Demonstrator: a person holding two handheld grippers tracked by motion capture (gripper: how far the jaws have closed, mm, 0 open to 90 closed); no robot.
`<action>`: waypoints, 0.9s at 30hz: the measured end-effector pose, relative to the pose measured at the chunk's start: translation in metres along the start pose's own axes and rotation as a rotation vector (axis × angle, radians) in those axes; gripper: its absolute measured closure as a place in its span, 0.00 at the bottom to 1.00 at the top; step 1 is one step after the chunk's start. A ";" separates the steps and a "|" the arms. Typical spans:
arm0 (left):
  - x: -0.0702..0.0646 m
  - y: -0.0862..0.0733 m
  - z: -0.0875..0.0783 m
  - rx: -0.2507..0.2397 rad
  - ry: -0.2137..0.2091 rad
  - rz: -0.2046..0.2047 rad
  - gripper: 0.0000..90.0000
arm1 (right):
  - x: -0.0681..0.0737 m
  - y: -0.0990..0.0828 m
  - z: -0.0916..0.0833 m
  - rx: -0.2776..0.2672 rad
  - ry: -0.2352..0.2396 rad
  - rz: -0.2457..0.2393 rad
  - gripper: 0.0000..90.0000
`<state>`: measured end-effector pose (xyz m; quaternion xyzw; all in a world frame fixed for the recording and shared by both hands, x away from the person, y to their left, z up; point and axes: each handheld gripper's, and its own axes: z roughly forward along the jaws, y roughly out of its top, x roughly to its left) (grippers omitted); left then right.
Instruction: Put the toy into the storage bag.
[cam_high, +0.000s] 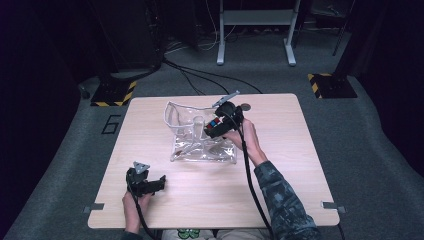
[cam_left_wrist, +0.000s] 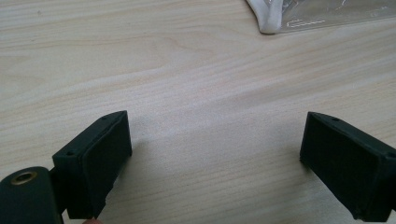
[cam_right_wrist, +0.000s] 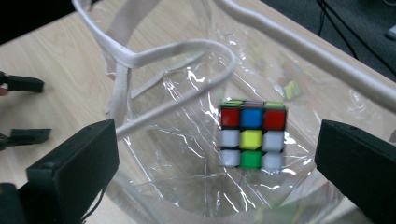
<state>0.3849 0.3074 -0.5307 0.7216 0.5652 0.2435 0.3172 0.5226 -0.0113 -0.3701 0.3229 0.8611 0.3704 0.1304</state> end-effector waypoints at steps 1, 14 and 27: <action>0.000 0.000 0.000 0.000 0.000 0.000 0.10 | 0.001 -0.001 -0.003 -0.006 0.004 0.009 0.00; 0.000 0.000 0.000 0.000 0.000 0.001 0.10 | 0.002 -0.021 -0.048 -0.107 -0.024 0.005 0.00; 0.000 0.000 0.000 -0.001 0.000 0.002 0.10 | 0.008 -0.064 -0.085 -0.125 -0.091 -0.026 0.00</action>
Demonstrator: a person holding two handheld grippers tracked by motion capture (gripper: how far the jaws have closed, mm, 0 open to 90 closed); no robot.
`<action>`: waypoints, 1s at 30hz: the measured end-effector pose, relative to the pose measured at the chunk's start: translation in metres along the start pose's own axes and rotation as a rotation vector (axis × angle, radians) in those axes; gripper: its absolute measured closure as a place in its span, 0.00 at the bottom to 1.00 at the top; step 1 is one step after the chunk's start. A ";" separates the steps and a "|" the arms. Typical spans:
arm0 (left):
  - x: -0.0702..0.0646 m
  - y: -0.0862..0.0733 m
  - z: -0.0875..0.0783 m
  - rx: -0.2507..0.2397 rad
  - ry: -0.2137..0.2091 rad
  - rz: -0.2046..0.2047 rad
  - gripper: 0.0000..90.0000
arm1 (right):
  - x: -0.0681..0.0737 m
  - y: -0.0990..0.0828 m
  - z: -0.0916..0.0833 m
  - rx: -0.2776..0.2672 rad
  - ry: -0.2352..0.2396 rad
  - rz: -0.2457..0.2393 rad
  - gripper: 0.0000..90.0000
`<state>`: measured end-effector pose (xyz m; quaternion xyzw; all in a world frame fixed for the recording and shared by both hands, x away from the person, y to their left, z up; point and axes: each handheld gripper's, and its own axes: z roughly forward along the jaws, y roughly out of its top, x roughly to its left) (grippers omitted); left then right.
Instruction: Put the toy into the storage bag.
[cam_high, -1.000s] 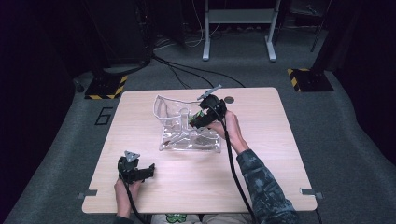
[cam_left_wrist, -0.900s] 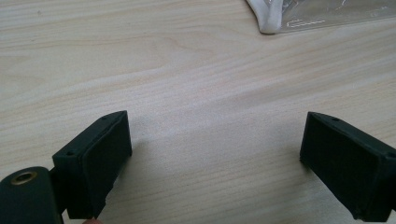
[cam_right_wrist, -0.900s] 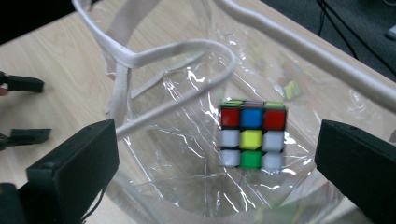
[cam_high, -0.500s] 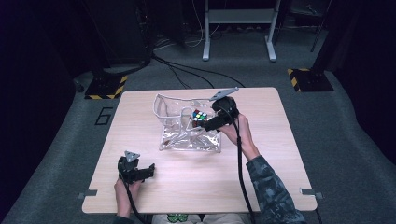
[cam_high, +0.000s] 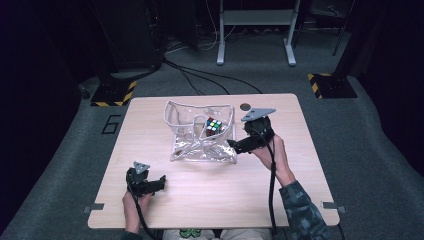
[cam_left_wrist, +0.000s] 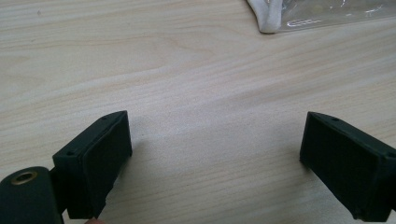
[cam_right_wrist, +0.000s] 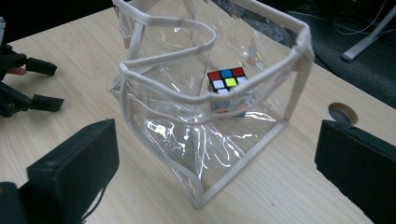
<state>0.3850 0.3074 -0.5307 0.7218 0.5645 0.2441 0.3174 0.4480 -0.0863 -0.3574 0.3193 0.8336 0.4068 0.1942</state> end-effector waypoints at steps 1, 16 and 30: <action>0.000 0.000 0.000 -0.001 0.000 -0.001 0.10 | 0.000 -0.004 -0.004 -0.010 -0.006 0.006 0.00; 0.000 0.000 0.000 0.000 -0.002 -0.003 0.10 | -0.006 -0.079 -0.024 0.020 -0.097 0.078 0.00; 0.000 0.000 0.000 -0.003 -0.002 -0.003 0.10 | -0.013 -0.149 -0.022 0.063 -0.142 0.200 0.00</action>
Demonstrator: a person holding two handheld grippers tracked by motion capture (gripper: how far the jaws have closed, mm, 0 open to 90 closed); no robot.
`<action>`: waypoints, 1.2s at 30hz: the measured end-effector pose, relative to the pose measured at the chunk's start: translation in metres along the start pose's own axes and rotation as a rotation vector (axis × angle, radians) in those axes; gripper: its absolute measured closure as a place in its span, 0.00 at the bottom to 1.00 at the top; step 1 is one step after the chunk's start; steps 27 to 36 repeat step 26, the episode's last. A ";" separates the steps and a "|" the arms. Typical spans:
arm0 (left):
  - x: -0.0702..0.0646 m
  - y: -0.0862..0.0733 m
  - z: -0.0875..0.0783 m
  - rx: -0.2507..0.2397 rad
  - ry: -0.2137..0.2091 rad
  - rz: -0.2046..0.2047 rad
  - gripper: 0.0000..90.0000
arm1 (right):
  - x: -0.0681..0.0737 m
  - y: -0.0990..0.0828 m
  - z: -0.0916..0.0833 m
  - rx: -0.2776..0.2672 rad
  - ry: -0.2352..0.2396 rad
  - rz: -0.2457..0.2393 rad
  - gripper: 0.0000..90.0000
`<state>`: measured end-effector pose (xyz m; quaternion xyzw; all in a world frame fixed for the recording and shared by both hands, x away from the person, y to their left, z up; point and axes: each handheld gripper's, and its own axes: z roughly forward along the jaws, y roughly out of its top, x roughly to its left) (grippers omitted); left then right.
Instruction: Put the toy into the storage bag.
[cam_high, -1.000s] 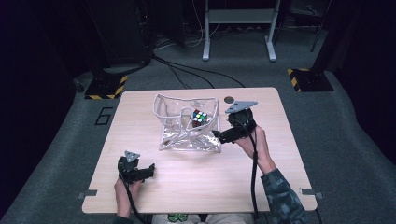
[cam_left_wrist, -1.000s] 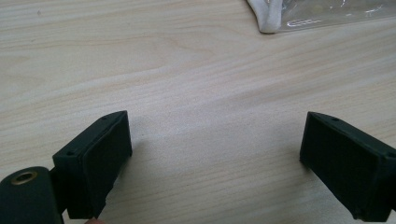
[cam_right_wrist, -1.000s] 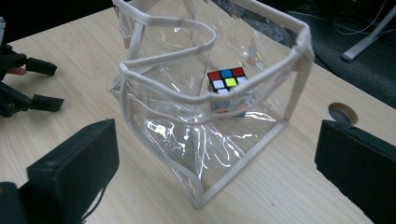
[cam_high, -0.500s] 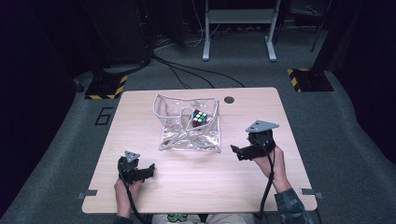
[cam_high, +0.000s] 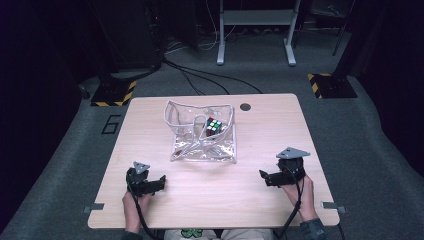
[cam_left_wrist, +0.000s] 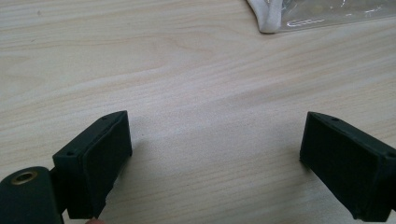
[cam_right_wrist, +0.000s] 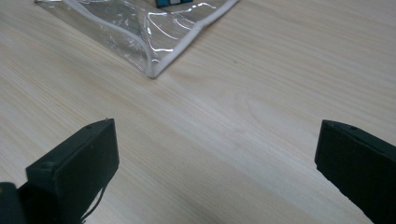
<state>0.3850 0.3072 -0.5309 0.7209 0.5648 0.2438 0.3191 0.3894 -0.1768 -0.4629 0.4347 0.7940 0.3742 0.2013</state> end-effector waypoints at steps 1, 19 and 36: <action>0.000 0.000 0.000 0.002 0.000 -0.001 0.10 | -0.002 -0.004 0.000 0.001 -0.003 0.004 0.00; 0.000 0.000 0.000 0.000 0.001 0.001 0.10 | -0.041 -0.065 0.007 0.005 -0.163 0.136 0.00; 0.000 0.000 0.000 -0.001 0.000 0.001 0.10 | -0.046 -0.075 0.009 -0.015 -0.185 0.166 0.00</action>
